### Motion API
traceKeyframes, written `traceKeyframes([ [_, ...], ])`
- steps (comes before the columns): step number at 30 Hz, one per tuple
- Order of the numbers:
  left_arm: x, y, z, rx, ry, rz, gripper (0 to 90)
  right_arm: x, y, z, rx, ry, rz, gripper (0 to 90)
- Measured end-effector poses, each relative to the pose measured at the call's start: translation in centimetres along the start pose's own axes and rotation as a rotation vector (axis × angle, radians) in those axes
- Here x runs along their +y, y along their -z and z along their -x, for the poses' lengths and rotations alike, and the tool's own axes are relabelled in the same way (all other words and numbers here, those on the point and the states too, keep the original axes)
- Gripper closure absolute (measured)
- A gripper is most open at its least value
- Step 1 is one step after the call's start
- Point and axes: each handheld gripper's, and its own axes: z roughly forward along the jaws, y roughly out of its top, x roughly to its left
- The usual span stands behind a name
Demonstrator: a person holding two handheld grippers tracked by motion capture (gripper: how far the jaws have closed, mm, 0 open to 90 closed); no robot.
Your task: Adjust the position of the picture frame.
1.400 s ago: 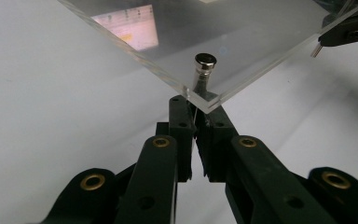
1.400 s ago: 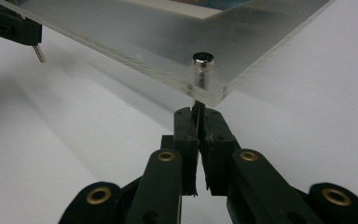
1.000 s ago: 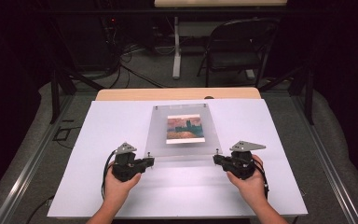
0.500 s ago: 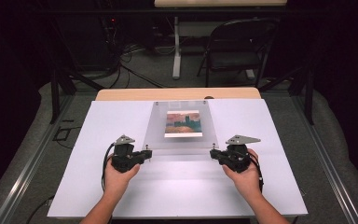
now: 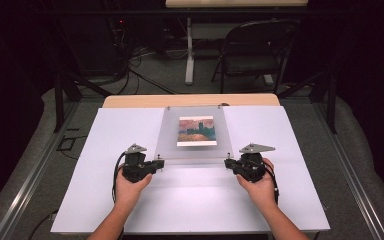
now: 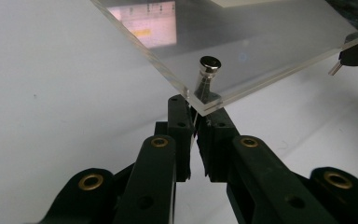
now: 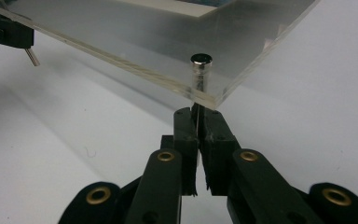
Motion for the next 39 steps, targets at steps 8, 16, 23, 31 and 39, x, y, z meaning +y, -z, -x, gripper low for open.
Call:
traceKeyframes([
  [8, -0.6, -0.4, -0.3, 0.004, 0.008, -0.002, 83.1, -0.7, -0.6, -0.1, -0.010, 0.004, -0.010, 85.6],
  [16, -1.0, -0.8, -0.5, 0.012, 0.006, -0.011, 82.9, -1.1, -1.0, -0.2, -0.015, 0.015, -0.020, 85.5],
  [23, -1.3, -1.2, -0.4, 0.020, -0.005, -0.028, 82.9, -1.4, -1.3, -0.1, -0.026, 0.024, -0.037, 85.3],
  [31, -1.7, -1.5, -0.4, 0.030, -0.008, -0.033, 82.6, -1.8, -1.6, -0.1, -0.037, 0.031, -0.049, 85.3],
  [39, -1.8, -1.5, 0.2, 0.020, -0.021, -0.041, 82.6, -2.0, -1.3, 0.1, -0.046, 0.020, -0.057, 85.4],
])
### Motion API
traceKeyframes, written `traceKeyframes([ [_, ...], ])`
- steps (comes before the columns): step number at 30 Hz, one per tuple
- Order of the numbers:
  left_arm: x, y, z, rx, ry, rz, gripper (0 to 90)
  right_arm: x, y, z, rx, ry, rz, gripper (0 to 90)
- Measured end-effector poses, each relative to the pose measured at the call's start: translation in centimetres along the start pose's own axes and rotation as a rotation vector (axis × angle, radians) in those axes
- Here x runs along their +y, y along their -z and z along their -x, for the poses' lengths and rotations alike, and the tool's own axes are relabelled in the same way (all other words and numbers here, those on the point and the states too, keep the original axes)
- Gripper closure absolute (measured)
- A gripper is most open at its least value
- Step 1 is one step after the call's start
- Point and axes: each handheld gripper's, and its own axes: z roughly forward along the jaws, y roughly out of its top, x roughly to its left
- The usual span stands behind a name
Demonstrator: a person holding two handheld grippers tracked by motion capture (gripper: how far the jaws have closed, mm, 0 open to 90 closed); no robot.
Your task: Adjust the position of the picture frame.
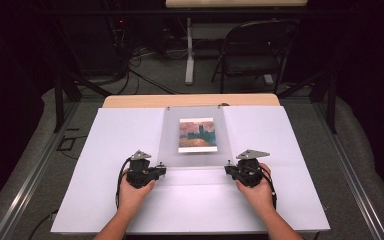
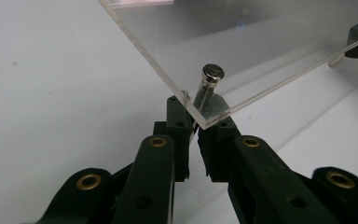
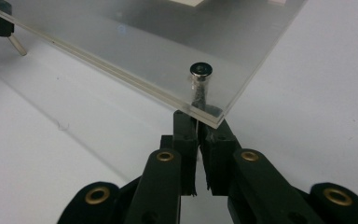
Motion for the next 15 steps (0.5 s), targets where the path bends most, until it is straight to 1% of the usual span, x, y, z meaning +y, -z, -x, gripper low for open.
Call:
traceKeyframes([
  [1, 0.00, -0.02, 0.05, 0.004, -0.003, 0.001, 82.6, -0.07, 0.04, 0.09, 0.001, 0.000, 0.003, 85.4],
  [3, 0.01, 0.00, -0.05, -0.006, 0.001, -0.002, 82.6, -0.16, 0.10, 0.16, 0.005, -0.010, 0.002, 85.2],
  [5, 0.00, 0.01, -0.07, -0.007, 0.002, -0.002, 82.6, -0.19, 0.08, 0.09, 0.000, -0.002, 0.005, 85.4],
  [8, -0.04, 0.00, 0.03, 0.002, 0.000, 0.003, 82.6, -0.23, 0.09, -0.03, -0.005, -0.003, 0.006, 85.5],
  [10, -0.07, 0.06, -0.03, 0.001, 0.001, 0.002, 82.6, -0.27, 0.06, -0.06, -0.004, -0.005, 0.012, 85.4],
  [15, -0.10, 0.10, -0.15, -0.004, 0.010, 0.005, 82.4, -0.25, 0.07, -0.22, -0.002, -0.007, 0.005, 85.4],
])
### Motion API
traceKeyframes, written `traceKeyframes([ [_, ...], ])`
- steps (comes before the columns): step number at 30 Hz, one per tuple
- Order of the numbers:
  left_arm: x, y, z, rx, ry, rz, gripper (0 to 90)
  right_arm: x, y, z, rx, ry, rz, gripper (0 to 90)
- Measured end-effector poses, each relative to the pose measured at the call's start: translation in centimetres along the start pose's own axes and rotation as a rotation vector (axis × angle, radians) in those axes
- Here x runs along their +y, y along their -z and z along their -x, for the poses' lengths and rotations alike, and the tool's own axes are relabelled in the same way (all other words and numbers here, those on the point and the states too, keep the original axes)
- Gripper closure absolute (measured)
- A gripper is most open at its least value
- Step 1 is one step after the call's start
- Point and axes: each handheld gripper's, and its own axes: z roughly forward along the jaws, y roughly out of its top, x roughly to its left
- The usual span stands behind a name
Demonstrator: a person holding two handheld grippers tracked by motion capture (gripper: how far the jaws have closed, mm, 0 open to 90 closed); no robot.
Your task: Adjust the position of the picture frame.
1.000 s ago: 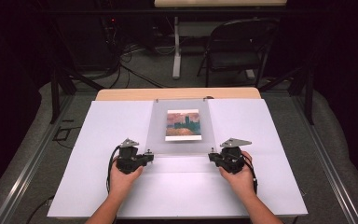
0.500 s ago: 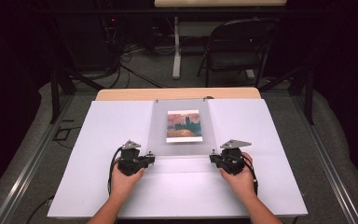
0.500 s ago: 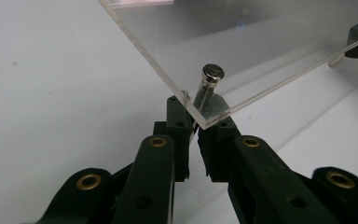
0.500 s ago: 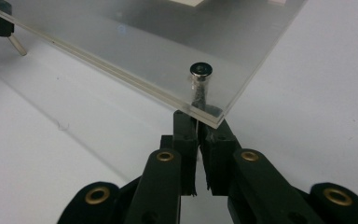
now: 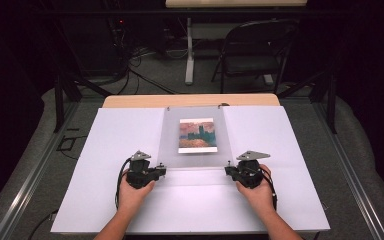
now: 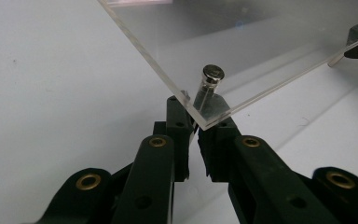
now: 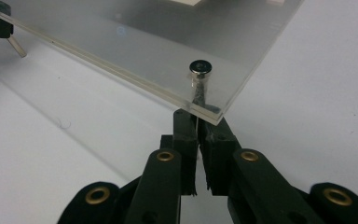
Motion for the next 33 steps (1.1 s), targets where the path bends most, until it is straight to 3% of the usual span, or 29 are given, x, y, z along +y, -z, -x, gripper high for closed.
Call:
traceKeyframes([
  [11, -0.2, 0.0, -0.2, -0.012, 0.025, 0.006, 81.3, -0.2, 0.0, 0.3, 0.021, -0.032, 0.014, 83.6],
  [15, -0.2, 0.1, -0.3, -0.016, 0.036, 0.026, 76.9, -0.2, 0.0, 0.3, 0.014, -0.034, 0.021, 76.2],
  [20, -0.3, 0.1, -0.3, -0.006, 0.046, 0.044, 62.4, -0.3, 0.0, 0.3, -0.006, -0.040, 0.017, 61.7],
  [24, -0.5, 0.0, -0.1, -0.008, 0.034, 0.049, 50.8, -0.3, 0.0, 0.3, -0.030, -0.045, 0.008, 50.9],
  [26, -0.7, -0.1, 0.1, 0.016, -0.004, 0.047, 45.6, -0.2, 0.1, 0.3, -0.042, -0.024, -0.006, 46.4],
  [30, -0.9, 0.1, 0.7, 0.045, -0.042, 0.035, 40.3, -0.2, 0.5, 0.4, -0.059, -0.002, -0.034, 42.9],
  [33, -1.0, 0.5, 1.2, 0.054, -0.058, 0.040, 38.9, -0.3, 1.3, 0.5, -0.045, -0.020, -0.027, 42.0],
])
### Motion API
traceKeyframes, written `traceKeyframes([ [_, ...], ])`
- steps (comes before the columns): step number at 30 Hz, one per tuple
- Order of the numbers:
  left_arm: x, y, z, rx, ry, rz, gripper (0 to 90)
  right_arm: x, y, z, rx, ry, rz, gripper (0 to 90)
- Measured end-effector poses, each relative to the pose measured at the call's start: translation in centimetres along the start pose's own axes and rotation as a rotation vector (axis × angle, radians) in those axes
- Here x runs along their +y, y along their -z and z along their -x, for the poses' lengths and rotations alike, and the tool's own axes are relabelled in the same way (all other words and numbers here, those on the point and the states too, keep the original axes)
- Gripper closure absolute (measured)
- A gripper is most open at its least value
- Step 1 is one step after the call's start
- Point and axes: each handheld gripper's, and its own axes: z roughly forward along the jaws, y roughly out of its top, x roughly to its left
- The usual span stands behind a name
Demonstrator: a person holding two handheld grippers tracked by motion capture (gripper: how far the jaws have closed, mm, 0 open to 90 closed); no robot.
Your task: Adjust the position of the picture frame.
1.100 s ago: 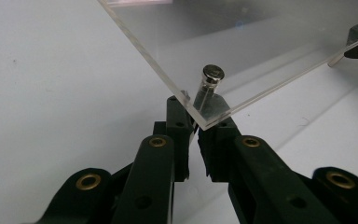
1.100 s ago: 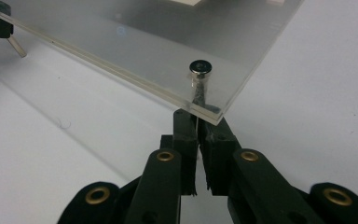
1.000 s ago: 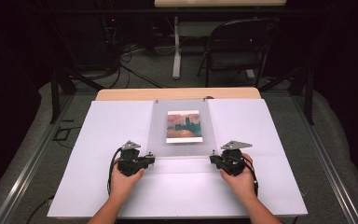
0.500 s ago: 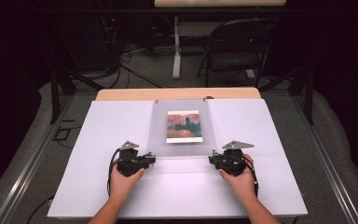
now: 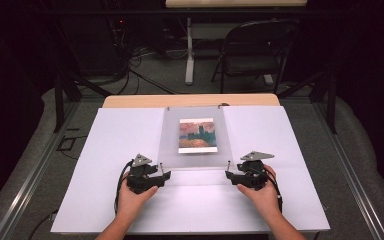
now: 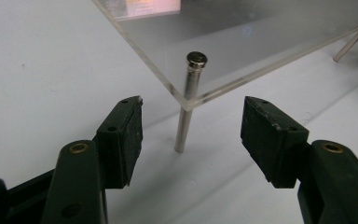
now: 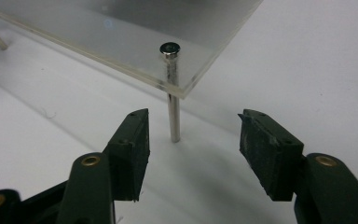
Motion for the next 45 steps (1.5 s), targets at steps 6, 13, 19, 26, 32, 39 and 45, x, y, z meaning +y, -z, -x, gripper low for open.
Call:
traceKeyframes([
  [6, -0.4, 1.0, 0.6, 0.001, -0.018, -0.010, 38.6, -0.6, 1.6, 0.3, 0.004, 0.009, -0.004, 41.6],
  [13, -0.7, 2.4, 0.9, 0.011, -0.006, 0.000, 39.1, -1.0, 3.2, 0.2, 0.025, -0.001, -0.002, 43.3],
  [19, -0.8, 3.7, 0.7, 0.001, 0.013, 0.015, 38.1, -1.0, 4.4, -0.2, 0.025, 0.002, 0.028, 44.1],
  [26, -0.8, 5.1, 0.6, -0.008, 0.007, 0.028, 39.3, -1.0, 5.4, -0.8, 0.010, 0.018, 0.024, 43.0],
  [32, -0.6, 5.7, 0.6, -0.006, 0.004, 0.045, 39.9, -1.0, 5.7, -0.9, 0.011, 0.037, 0.037, 40.5],
  [39, 0.6, 6.2, 0.8, 0.036, -0.008, 0.077, 39.9, 0.0, 6.4, -0.5, 0.012, 0.008, 0.074, 41.5],
  [45, 2.7, 5.9, 0.8, 0.100, -0.005, 0.115, 39.8, 1.8, 6.6, -0.5, -0.016, 0.032, 0.092, 43.2],
])
